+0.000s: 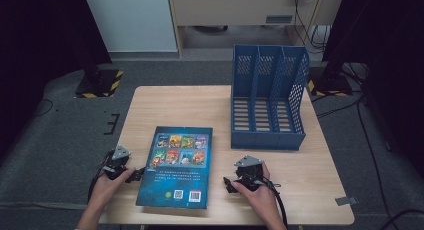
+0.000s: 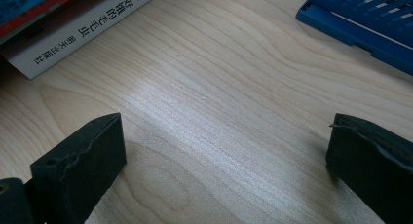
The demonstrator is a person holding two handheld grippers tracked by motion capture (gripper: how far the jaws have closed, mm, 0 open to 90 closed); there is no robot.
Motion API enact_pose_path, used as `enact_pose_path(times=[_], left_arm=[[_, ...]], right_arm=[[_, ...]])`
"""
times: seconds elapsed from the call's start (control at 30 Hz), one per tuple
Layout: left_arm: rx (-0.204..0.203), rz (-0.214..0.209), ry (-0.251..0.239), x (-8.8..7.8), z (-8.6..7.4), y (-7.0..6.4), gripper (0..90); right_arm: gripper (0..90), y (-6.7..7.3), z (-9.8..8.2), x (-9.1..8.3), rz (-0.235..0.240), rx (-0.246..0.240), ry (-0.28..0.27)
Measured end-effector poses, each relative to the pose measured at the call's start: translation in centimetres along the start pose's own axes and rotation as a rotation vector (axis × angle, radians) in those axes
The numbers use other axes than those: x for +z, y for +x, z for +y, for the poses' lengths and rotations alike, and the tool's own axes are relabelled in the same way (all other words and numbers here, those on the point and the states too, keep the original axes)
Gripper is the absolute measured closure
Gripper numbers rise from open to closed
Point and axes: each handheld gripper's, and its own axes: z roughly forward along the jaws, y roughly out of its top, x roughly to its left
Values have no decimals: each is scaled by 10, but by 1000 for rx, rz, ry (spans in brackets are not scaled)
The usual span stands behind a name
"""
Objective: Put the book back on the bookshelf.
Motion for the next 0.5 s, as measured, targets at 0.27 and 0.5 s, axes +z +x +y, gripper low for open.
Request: enact_pose_path(times=[0.27,0.5], left_arm=[[-18,-18,1,-4,0,2,28],[-57,-19,-31,-16,3,6,66]], right_arm=[[18,0,0,-1,4,-2,-1],[43,-2,0,-1,18,-7,-8]])
